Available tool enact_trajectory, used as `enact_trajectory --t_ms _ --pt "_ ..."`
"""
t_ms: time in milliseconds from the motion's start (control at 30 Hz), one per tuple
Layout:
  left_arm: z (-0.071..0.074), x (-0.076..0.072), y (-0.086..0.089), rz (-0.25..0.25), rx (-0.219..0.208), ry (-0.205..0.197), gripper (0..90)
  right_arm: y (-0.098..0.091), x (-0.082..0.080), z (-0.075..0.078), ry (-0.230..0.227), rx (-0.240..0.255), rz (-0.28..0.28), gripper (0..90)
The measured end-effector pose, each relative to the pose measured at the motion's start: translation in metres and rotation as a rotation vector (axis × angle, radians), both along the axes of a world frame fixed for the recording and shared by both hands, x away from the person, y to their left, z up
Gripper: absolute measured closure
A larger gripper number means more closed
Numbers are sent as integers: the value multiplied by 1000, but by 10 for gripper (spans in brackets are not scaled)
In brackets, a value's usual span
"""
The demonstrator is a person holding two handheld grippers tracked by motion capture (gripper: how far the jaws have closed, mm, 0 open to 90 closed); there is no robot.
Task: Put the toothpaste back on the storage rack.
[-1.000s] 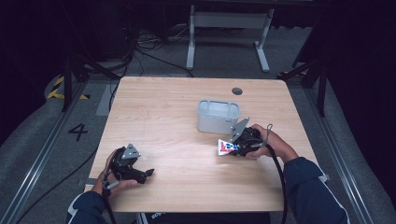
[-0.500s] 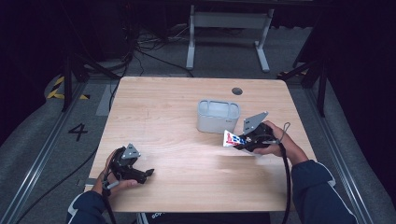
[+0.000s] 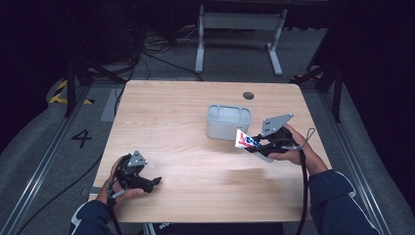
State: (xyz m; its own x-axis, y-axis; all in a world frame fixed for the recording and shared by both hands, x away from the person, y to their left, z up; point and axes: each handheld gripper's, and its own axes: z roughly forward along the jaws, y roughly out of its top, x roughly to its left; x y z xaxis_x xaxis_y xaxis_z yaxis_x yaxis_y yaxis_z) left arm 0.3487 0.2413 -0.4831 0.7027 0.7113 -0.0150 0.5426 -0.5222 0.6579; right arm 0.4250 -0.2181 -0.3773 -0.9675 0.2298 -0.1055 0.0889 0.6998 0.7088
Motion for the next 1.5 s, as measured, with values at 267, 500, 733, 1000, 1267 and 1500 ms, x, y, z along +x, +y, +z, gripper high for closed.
enact_trajectory --t_ms 267,500,733,1000,1267,1500 --pt "0 0 0 0 -1 0 4 2 1 11 -21 82 -26 661" --pt "0 0 0 0 -1 0 4 10 1 26 -57 141 -29 660" --pt "0 0 0 0 -1 0 4 18 5 37 -85 177 -38 658" --pt "0 0 0 1 1 -2 4 26 11 43 -88 201 -46 657" --pt "0 0 0 0 -1 0 4 32 22 52 -90 235 -70 655" --pt "0 0 0 0 -1 0 4 39 33 59 -105 251 -89 654"
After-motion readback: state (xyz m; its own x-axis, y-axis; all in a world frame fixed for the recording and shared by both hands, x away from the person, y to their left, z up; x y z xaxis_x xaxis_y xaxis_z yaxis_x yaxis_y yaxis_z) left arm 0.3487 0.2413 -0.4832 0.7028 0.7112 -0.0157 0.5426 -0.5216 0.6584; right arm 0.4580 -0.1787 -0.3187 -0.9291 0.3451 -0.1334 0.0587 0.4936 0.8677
